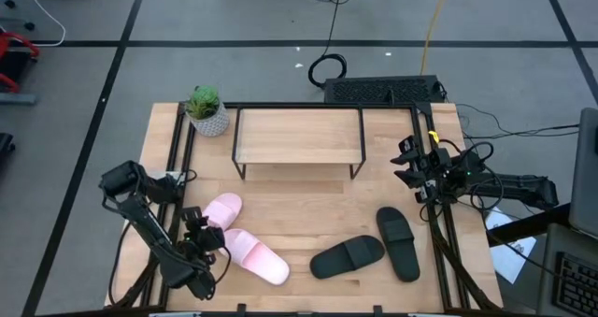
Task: Pick and place slides into the shelf
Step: Put the left pink slipper on the shelf
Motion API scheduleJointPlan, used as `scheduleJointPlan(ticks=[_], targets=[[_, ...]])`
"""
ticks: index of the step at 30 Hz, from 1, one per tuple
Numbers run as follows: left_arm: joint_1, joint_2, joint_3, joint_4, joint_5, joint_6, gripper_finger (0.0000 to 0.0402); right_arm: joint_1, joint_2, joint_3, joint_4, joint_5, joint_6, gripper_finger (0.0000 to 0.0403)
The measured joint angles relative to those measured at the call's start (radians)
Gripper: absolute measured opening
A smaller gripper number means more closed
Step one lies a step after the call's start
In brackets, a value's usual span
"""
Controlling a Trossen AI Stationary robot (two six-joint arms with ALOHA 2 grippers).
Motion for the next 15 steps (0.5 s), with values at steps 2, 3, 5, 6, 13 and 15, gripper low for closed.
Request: scheduleJointPlan(ticks=[2,3,5,6,13,15], targets=[[0.0,0.0,0.0,0.023,-0.001,0.008,0.0159,0.0,0.0,0.0,0.0,0.0,0.0,0.0141],[0.0,0.0,0.0,0.036,-0.001,0.014,0.0159,0.0,0.0,0.0,0.0,0.0,-0.002,0.0141],[-0.001,0.0,0.0,0.052,-0.001,0.028,0.0159,0.0,0.0,0.0,0.0,0.0,-0.007,0.0141],[-0.001,0.0,0.0,0.056,-0.001,0.035,0.0159,0.0,0.0,0.0,0.0,0.0,-0.007,0.0141],[0.0,0.0,-0.06,0.087,-0.001,0.083,0.0159,0.0,0.0,0.0,0.0,0.0,-0.007,0.0141],[0.004,0.0,-0.086,0.102,0.0,0.086,0.0159,0.0,0.0,0.0,-0.001,0.0,-0.007,0.0141]])
